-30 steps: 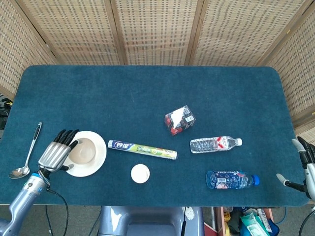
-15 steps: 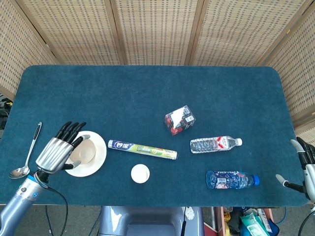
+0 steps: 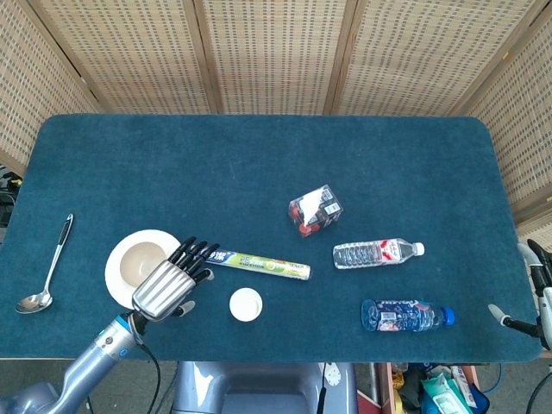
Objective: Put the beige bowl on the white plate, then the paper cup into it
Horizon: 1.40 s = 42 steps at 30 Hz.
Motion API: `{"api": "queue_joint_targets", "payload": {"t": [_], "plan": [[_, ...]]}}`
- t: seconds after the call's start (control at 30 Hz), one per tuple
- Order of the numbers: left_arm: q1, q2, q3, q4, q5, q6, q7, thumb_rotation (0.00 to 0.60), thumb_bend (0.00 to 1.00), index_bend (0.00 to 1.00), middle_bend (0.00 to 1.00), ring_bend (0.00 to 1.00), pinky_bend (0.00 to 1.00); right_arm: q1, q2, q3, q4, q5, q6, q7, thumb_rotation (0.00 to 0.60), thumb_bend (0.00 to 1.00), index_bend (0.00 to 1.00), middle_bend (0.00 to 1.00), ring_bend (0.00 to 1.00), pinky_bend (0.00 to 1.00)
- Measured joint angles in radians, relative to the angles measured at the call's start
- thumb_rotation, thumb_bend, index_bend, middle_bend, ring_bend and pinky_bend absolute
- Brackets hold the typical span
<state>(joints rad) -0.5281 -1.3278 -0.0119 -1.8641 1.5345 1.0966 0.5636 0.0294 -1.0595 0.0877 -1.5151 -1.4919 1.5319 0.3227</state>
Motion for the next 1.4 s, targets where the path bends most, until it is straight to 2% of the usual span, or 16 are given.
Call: {"api": "queue_joint_targets", "payload": {"t": [0.3,0.83,0.93,1.1,1.2,1.4], "plan": [[-0.034,-0.096,0.0,0.002,-0.059,-0.06,0.131,0.6,0.21,0.41,0.0,0.0,0.0,-0.003,0.004,0.003,0.007,0.005,-0.001,0.023,0.6,0.14,0.01,0.0,0.0,0.0],[-0.101,-0.24,-0.038,0.066,-0.211,-0.116,0.237,0.6,0.25,0.47,0.0,0.0,0.0,-0.007,0.009,0.008,0.016,0.012,-0.001,0.055,0.6,0.14,0.01,0.0,0.0,0.0],[-0.109,-0.256,-0.033,0.076,-0.223,-0.118,0.254,0.6,0.29,0.52,0.0,0.0,0.0,-0.008,0.009,0.009,0.019,0.013,-0.001,0.063,0.6,0.14,0.01,0.0,0.0,0.0],[-0.113,-0.269,-0.018,0.089,-0.231,-0.107,0.27,0.6,0.42,0.63,0.0,0.0,0.01,-0.009,0.011,0.009,0.021,0.012,-0.001,0.069,0.6,0.14,0.01,0.0,0.0,0.0],[-0.112,-0.268,-0.013,0.093,-0.229,-0.095,0.267,0.6,0.47,0.67,0.0,0.0,0.02,-0.01,0.011,0.009,0.021,0.01,0.002,0.07,0.6,0.14,0.01,0.0,0.0,0.0],[-0.103,-0.223,-0.016,0.087,-0.222,-0.065,0.229,0.6,0.49,0.68,0.0,0.0,0.02,-0.01,0.011,0.009,0.019,0.008,0.003,0.065,0.6,0.14,0.01,0.0,0.0,0.0]]}}
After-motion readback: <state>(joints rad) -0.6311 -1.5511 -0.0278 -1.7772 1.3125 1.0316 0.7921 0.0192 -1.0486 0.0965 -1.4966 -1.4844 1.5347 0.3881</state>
